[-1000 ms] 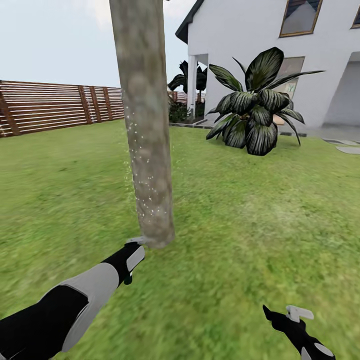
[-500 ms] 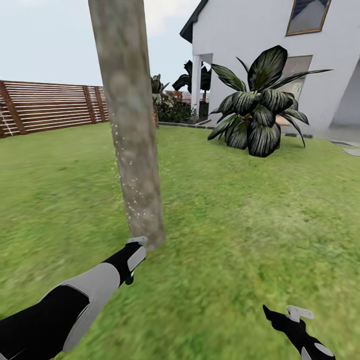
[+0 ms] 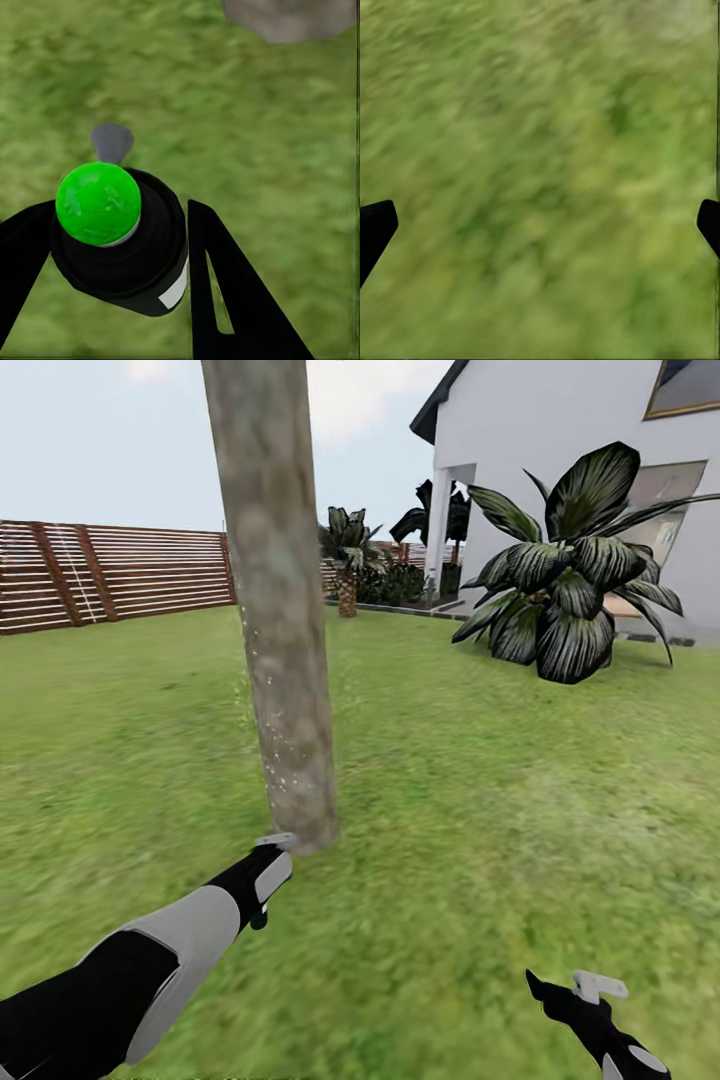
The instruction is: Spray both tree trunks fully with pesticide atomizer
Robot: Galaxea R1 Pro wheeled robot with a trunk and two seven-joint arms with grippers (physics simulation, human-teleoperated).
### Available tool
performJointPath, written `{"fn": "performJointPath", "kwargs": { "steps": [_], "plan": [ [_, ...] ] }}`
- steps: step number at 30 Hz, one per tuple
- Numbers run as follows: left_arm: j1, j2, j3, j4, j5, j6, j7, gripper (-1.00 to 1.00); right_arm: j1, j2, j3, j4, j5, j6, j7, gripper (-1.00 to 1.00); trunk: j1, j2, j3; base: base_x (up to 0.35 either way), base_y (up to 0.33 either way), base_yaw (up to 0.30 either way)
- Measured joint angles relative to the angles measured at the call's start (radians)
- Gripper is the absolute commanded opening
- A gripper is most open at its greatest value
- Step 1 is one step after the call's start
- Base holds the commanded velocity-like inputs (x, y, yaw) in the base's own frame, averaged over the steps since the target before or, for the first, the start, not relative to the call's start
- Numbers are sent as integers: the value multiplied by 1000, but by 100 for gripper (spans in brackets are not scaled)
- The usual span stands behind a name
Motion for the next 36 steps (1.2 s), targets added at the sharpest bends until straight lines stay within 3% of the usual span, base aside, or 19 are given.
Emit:
{"fn": "performJointPath", "kwargs": {
  "steps": [16,26,36],
  "plan": [
    [0,4,1,0,0,0,0,-100,0,0,0,-1,0,0,0,100,0,0,0,34,-321,123],
    [0,3,1,0,0,0,0,-100,0,0,1,1,1,0,0,100,0,0,0,34,-38,217],
    [0,3,0,-1,0,0,0,-100,0,0,1,1,1,0,1,100,0,0,0,218,-216,87]
  ]
}}
